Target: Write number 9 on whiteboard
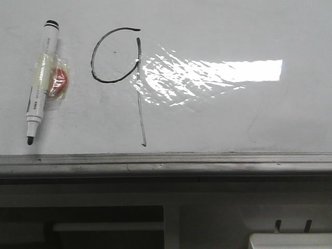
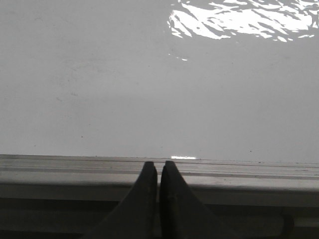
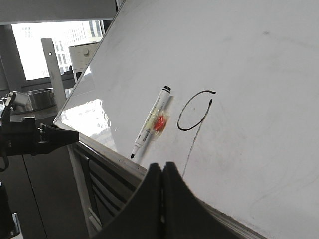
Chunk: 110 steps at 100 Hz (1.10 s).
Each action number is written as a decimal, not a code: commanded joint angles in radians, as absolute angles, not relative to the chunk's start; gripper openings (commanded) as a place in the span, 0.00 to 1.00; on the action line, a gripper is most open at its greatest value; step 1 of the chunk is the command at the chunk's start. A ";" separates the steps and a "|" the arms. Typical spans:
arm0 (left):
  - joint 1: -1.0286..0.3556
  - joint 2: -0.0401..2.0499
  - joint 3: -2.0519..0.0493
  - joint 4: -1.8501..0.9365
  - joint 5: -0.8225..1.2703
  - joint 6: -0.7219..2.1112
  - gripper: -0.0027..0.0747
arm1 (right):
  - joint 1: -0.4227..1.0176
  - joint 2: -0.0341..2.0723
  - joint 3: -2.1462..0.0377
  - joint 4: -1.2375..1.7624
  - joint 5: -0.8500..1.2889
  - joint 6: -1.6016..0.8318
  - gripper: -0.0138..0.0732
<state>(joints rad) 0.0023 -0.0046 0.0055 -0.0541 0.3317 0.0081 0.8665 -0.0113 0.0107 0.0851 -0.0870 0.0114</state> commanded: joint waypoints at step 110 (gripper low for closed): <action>-0.003 -0.032 0.046 -0.057 0.278 0.000 0.01 | 0.015 -0.005 0.036 -0.037 -0.183 -0.007 0.08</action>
<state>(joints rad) 0.0023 -0.0046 0.0055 -0.0541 0.3317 0.0081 0.1409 -0.0113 0.0107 -0.0246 -0.1081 -0.0167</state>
